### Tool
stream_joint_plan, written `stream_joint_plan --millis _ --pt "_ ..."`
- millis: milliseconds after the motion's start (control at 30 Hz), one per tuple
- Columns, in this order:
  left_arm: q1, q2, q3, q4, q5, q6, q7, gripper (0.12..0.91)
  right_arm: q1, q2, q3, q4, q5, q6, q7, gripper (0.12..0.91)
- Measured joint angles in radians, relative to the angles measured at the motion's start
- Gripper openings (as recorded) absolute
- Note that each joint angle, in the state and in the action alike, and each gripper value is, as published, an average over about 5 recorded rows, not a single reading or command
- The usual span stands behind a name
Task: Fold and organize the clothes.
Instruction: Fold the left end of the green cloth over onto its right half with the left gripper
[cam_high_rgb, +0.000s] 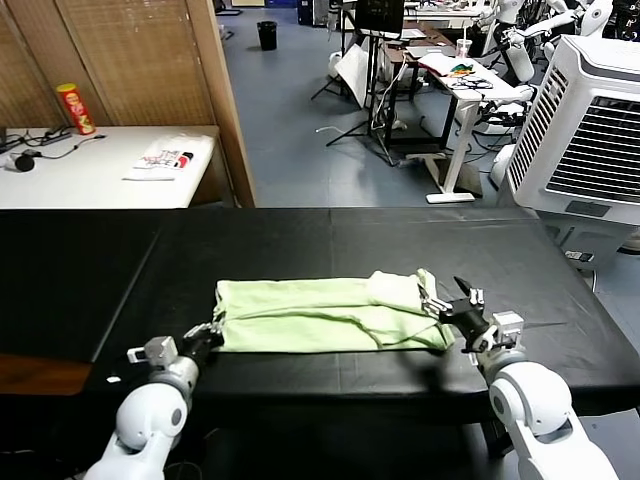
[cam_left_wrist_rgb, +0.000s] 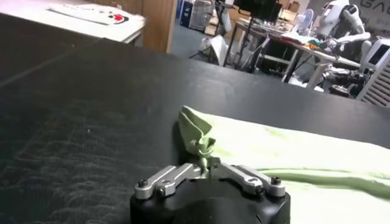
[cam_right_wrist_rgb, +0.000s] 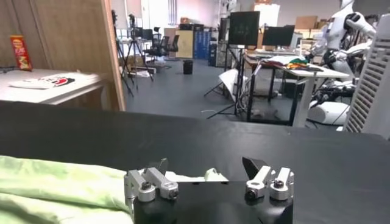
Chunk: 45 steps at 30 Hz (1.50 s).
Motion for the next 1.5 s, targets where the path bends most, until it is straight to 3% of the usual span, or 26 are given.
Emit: stream_joint_plan --millis 300,500,667,900,1167,1500 --pt "0.027 0.222 -0.089 0.025 0.088 -0.041 0.017 0.153 -0.011 0.015 0.007 0.011 -0.004 -0.002 0.007 0.798" --pt "0.044 0.295 -0.106 -0.027 0.106 -0.013 -0.019 0.153 -0.020 0.031 -0.003 0.015 -0.031 -0.001 0.008 0.798" --pt "0.022 0.239 -0.049 -0.133 0.045 0.035 -0.071 0.153 -0.033 0.039 0.001 0.021 -0.045 0.002 0.008 0.798" --pt "-0.049 0.090 0.126 -0.219 -0.077 0.082 -0.127 0.153 -0.056 0.041 0.029 0.033 -0.057 0.004 0.009 0.798" --pt "-0.111 -0.045 0.282 -0.201 -0.167 0.092 -0.147 0.153 -0.085 0.048 0.062 0.042 -0.069 0.004 0.011 0.798" --pt "-0.118 -0.143 0.333 -0.160 -0.144 0.076 -0.149 0.153 -0.080 0.055 0.055 0.031 -0.078 0.004 0.010 0.798"
